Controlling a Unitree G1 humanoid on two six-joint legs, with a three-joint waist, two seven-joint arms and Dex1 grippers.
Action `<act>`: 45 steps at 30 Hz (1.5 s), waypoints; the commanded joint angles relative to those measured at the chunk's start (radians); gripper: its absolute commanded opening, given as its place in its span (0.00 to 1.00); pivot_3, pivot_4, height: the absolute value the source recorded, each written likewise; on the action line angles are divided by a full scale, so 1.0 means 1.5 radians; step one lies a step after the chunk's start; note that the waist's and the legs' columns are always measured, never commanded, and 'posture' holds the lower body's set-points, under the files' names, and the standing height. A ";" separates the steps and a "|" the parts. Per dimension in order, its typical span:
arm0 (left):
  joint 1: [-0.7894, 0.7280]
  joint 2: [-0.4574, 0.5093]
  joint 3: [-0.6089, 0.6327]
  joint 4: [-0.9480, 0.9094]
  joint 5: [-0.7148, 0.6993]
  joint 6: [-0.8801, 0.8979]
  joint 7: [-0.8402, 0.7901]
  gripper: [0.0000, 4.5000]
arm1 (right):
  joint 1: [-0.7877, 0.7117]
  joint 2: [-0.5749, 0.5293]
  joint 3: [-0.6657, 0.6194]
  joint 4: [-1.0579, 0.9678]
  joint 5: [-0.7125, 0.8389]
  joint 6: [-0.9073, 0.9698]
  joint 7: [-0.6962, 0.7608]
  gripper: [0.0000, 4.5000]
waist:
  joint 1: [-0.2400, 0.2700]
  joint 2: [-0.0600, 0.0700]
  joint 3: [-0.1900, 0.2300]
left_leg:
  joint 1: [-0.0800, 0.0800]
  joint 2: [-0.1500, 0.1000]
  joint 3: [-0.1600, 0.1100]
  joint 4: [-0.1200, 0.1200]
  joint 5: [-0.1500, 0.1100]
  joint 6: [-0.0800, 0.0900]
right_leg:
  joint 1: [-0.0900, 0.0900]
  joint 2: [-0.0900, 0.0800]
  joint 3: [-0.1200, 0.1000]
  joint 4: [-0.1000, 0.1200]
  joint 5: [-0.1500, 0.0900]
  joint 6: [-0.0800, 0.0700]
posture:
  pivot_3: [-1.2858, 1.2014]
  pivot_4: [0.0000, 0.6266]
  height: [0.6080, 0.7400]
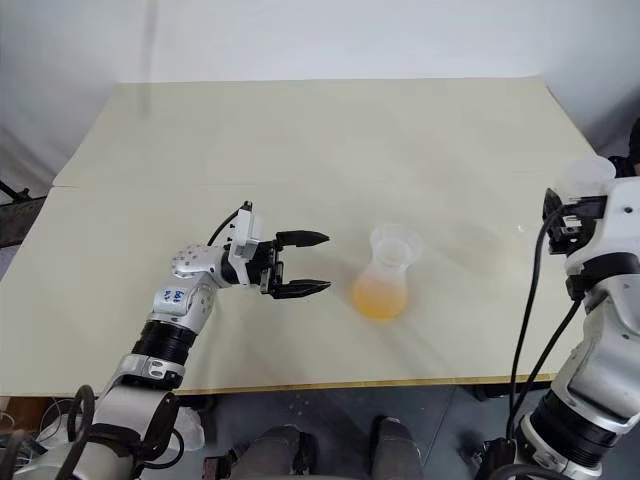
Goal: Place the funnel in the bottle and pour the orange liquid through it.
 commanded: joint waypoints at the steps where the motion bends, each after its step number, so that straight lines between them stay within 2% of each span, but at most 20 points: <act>1: 0.019 0.022 0.013 -0.056 -0.009 0.015 0.009 1.00 | -0.008 -0.028 -0.049 0.090 0.075 -0.058 -0.025 0.54 | -0.001 0.000 0.000 | 0.000 0.000 0.000 0.000 0.000 0.000 | 0.000 0.000 0.000 0.000 0.000 0.000 | 0.52 0.24 1.00; 5: 0.033 0.033 0.017 -0.081 -0.011 0.028 0.020 1.00 | -0.005 -0.051 -0.041 0.166 0.112 -0.110 -0.049 0.54 | -0.002 0.000 0.000 | 0.000 0.000 0.000 0.000 0.000 0.000 | 0.000 0.000 0.001 0.000 0.000 0.000 | 0.52 0.24 1.00; 11: 0.051 0.044 0.023 -0.110 -0.015 0.041 0.033 1.00 | 0.013 -0.074 -0.016 0.196 0.149 -0.139 -0.078 0.98 | -0.003 0.001 0.000 | 0.000 0.000 0.000 0.000 0.000 0.000 | 0.000 0.000 0.001 0.000 0.000 0.000 | 0.52 0.24 1.00; 12: 0.053 0.045 0.023 -0.114 -0.015 0.043 0.035 1.00 | 0.019 -0.076 -0.015 0.190 0.157 -0.137 -0.082 0.99 | -0.003 0.001 0.000 | 0.001 0.000 0.000 0.000 0.000 0.000 | 0.000 0.000 0.001 0.000 0.000 0.000 | 0.52 0.24 1.00; 26: 0.052 0.039 0.038 -0.144 -0.056 0.111 0.065 1.00 | 0.059 -0.144 -0.015 0.033 0.260 -0.057 -0.133 0.99 | 0.003 0.001 0.000 | 0.000 0.000 0.000 0.000 0.000 0.000 | 0.000 0.000 0.001 0.000 0.000 0.000 | 0.52 0.24 1.00; 34: 0.041 0.046 0.059 -0.148 -0.072 0.151 0.088 1.00 | 0.086 -0.234 -0.029 -0.086 0.409 0.045 -0.064 0.99 | 0.005 0.001 0.000 | 0.000 0.000 0.000 0.000 0.000 0.000 | 0.000 0.000 0.001 0.000 0.000 0.000 | 0.52 0.24 1.00; 37: 0.038 0.059 0.073 -0.152 -0.074 0.170 0.102 1.00 | 0.153 -0.268 -0.051 -0.163 0.514 0.082 0.010 0.99 | 0.006 0.001 0.000 | 0.000 0.000 0.000 0.000 0.000 0.000 | 0.000 0.000 0.001 -0.001 0.000 0.000 | 0.52 0.24 1.00; 40: 0.053 0.084 0.081 -0.158 -0.098 0.188 0.057 1.00 | 0.278 -0.282 -0.071 -0.237 0.589 0.067 0.122 0.99 | 0.006 0.000 0.000 | 0.000 0.000 -0.001 0.000 0.000 0.000 | 0.000 0.000 0.001 -0.001 0.000 0.000 | 0.52 0.24 1.00; 42: 0.063 0.100 0.074 -0.157 -0.092 0.186 0.041 1.00 | 0.367 -0.289 -0.080 -0.255 0.598 0.053 0.186 0.99 | 0.006 0.000 0.000 | 0.000 0.000 -0.001 0.000 0.000 0.000 | 0.001 0.000 0.000 -0.001 0.000 0.000 | 0.52 0.24 1.00; 45: 0.079 0.123 0.079 -0.145 -0.086 0.167 0.012 1.00 | 0.481 -0.278 -0.073 -0.234 0.554 -0.004 0.264 0.99 | 0.006 -0.001 0.000 | 0.001 -0.001 0.000 0.001 0.000 0.001 | 0.002 -0.001 0.002 -0.002 0.000 0.001 | 0.52 0.24 1.00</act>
